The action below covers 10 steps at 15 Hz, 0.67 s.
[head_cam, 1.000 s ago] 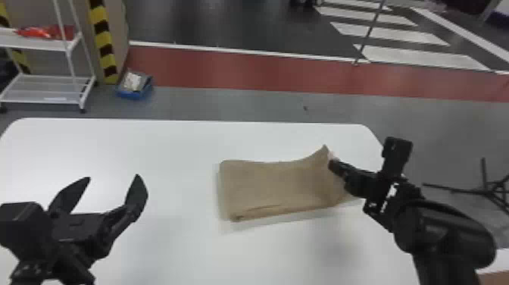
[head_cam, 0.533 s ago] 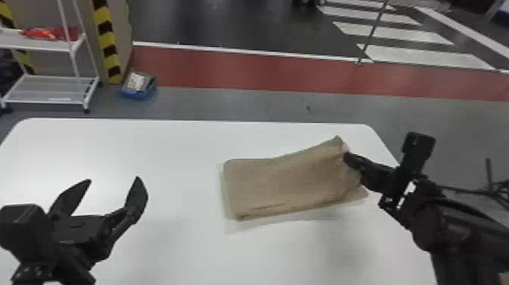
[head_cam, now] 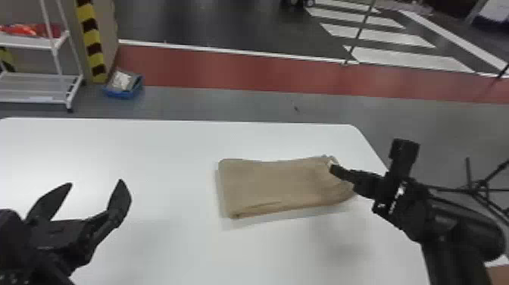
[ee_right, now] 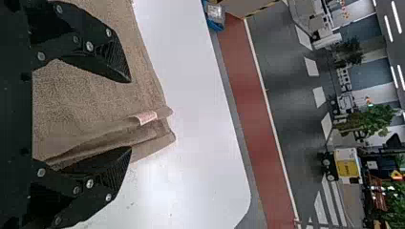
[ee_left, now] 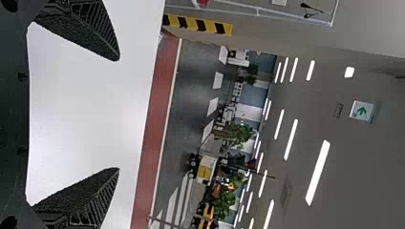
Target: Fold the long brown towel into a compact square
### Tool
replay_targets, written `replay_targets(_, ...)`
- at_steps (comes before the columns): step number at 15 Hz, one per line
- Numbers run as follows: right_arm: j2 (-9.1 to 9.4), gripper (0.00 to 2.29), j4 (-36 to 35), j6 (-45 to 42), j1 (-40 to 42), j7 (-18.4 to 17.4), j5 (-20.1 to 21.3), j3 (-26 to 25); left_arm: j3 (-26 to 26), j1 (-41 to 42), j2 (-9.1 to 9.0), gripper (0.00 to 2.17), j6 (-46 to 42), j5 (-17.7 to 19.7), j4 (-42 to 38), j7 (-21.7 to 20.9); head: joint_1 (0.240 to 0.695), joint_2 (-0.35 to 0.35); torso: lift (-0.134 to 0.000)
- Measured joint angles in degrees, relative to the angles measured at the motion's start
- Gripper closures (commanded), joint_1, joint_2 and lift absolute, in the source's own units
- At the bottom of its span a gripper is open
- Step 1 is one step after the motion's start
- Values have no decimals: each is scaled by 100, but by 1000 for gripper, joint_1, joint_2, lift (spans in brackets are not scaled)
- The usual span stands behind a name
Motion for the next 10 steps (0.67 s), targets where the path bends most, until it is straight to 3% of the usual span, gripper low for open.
replay_targets(3,-206,124,170,51,-124,195,319,13,12,2,0,46,-14,53,22,-28,695,-287,-102)
replay_targets(6,-248,147,808,-343,-428,466,784,182,-1,-21,0,46,-18,76,45,-35,695,-291,-102)
replay_targets(10,-270,151,1342,-975,-489,581,941,326,-46,-25,0,43,-594,77,179,-9,695,-286,-102)
